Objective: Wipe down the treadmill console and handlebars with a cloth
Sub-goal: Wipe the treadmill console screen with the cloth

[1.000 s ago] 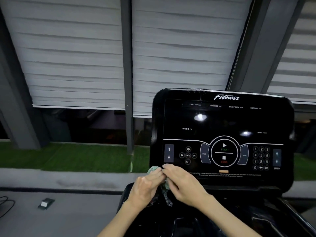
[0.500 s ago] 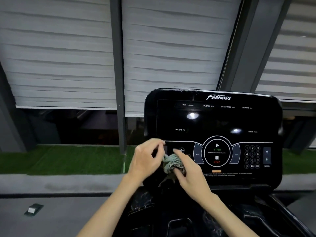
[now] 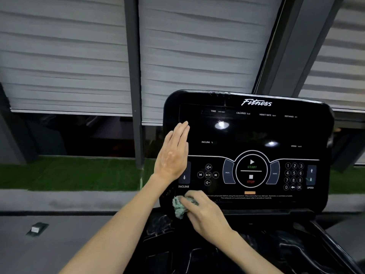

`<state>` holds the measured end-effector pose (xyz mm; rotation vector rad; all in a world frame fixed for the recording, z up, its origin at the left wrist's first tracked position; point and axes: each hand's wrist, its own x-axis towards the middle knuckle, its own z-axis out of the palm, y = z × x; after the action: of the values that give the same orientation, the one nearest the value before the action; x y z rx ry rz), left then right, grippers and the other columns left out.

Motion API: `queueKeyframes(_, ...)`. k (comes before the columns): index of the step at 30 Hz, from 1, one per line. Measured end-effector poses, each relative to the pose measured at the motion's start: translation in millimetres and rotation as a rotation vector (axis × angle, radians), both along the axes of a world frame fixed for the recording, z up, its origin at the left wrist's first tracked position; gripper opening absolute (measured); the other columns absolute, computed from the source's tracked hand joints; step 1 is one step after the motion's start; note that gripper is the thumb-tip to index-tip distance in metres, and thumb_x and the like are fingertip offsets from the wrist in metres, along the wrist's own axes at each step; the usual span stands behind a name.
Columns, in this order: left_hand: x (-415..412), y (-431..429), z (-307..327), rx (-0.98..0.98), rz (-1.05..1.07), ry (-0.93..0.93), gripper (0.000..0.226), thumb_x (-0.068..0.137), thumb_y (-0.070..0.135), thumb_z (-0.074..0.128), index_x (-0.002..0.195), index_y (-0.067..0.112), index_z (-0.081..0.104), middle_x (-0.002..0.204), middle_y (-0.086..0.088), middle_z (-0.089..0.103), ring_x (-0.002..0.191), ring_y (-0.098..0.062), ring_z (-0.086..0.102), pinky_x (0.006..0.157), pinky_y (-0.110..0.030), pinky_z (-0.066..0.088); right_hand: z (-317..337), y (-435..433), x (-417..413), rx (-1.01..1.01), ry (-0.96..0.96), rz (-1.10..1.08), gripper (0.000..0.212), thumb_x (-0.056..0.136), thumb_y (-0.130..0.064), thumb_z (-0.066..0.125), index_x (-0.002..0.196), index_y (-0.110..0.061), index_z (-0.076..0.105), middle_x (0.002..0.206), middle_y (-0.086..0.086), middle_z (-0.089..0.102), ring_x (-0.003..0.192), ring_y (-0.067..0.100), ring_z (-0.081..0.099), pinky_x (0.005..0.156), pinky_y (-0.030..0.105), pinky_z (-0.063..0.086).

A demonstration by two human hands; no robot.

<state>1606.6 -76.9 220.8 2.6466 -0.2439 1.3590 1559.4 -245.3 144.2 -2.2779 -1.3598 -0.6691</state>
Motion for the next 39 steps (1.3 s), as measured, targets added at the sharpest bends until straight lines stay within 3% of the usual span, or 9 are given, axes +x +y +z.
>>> queueKeyframes(2, -2.1, 0.6, 1.6, -0.026, -0.057, -0.002, 0.046, 0.098, 0.004, 0.033, 0.143, -0.007, 0.038, 0.151, -0.018, 0.039, 0.142, -0.027, 0.035, 0.120, -0.035, 0.023, 8.8, 11.3, -1.1, 0.113, -0.012, 0.002, 0.032, 0.086, -0.003, 0.048, 0.115, -0.006, 0.060, 0.108, 0.007, 0.051, 0.092, 0.023, 0.054, 0.058, 0.029, 0.052)
queueKeyframes(4, -4.7, 2.0, 4.3, -0.072, -0.100, 0.001, 0.047, 0.097, 0.002, 0.032, 0.142, -0.007, 0.039, 0.150, -0.018, 0.040, 0.142, -0.027, 0.035, 0.121, -0.032, 0.021, 15.9, 28.7, 3.7, 0.192, -0.031, 0.030, 0.025, 0.092, -0.003, 0.049, 0.113, -0.003, 0.063, 0.107, 0.011, 0.053, 0.096, 0.024, 0.054, 0.063, 0.029, 0.052)
queueKeyframes(12, -4.9, 9.0, 5.9, -0.002, -0.022, 0.043, 0.049, 0.096, -0.004, 0.038, 0.144, -0.005, 0.037, 0.152, -0.014, 0.038, 0.143, -0.025, 0.033, 0.121, -0.026, 0.013, -17.8, 26.1, -5.1, -0.226, -0.023, 0.254, 0.035, 0.080, 0.000, 0.045, 0.111, -0.006, 0.062, 0.106, 0.004, 0.056, 0.095, 0.021, 0.051, 0.085, 0.030, 0.047)
queueKeyframes(18, -7.9, -2.3, 0.8, 0.090, 0.054, 0.023, 0.050, 0.098, 0.008, 0.038, 0.146, -0.003, 0.033, 0.154, -0.014, 0.035, 0.144, -0.027, 0.031, 0.117, -0.038, 0.028, -5.4, -2.2, 4.0, -0.148, 0.104, 0.189, 0.037, 0.076, 0.000, 0.053, 0.109, -0.010, 0.066, 0.107, -0.001, 0.059, 0.098, 0.017, 0.053, 0.085, 0.027, 0.046)
queueKeyframes(22, -12.7, -6.5, -11.9, 0.093, 0.155, 0.050, 0.051, 0.101, 0.017, 0.033, 0.149, 0.001, 0.029, 0.158, -0.012, 0.028, 0.146, -0.025, 0.027, 0.116, -0.039, 0.026, 3.0, -25.2, 5.2, -0.100, 0.185, 0.168, 0.037, 0.078, 0.007, 0.058, 0.112, -0.007, 0.062, 0.114, 0.001, 0.059, 0.102, 0.019, 0.054, 0.095, 0.024, 0.043)
queueKeyframes(26, -11.7, -6.2, -13.6, 0.087, 0.173, 0.065, 0.051, 0.101, 0.017, 0.033, 0.150, 0.001, 0.029, 0.159, -0.011, 0.027, 0.147, -0.023, 0.026, 0.116, -0.037, 0.024, 6.5, -60.4, 12.2, -0.064, 0.194, 0.091, 0.035, 0.081, 0.012, 0.055, 0.110, -0.006, 0.059, 0.110, -0.002, 0.058, 0.096, 0.019, 0.054, 0.092, 0.022, 0.042)
queueKeyframes(31, -10.5, -8.7, -14.9, 0.077, 0.174, 0.076, 0.051, 0.102, 0.016, 0.032, 0.150, 0.000, 0.026, 0.159, -0.011, 0.026, 0.147, -0.024, 0.024, 0.117, -0.036, 0.023, -5.1, -47.8, -7.0, -0.036, 0.176, -0.050, 0.034, 0.084, -0.010, 0.047, 0.116, -0.006, 0.058, 0.117, 0.002, 0.059, 0.108, 0.019, 0.050, 0.106, 0.017, 0.030)
queueKeyframes(36, -10.5, -7.8, -14.9, 0.095, 0.190, 0.074, 0.051, 0.101, 0.015, 0.034, 0.149, 0.000, 0.027, 0.159, -0.012, 0.027, 0.146, -0.025, 0.026, 0.117, -0.036, 0.022, -10.5, -4.7, -17.4, -0.212, 0.165, 0.060, 0.036, 0.093, -0.031, 0.048, 0.124, -0.015, 0.055, 0.126, 0.000, 0.051, 0.116, 0.019, 0.044, 0.106, 0.027, 0.029)
queueKeyframes(39, -11.0, -7.7, -14.9, 0.101, 0.191, 0.077, 0.052, 0.101, 0.015, 0.036, 0.150, 0.000, 0.026, 0.159, -0.012, 0.026, 0.147, -0.025, 0.025, 0.117, -0.036, 0.023, -9.9, -11.3, -15.1, -0.325, 0.047, 0.088, 0.032, 0.085, -0.024, 0.048, 0.114, -0.018, 0.060, 0.124, -0.001, 0.053, 0.118, 0.020, 0.046, 0.107, 0.027, 0.026)
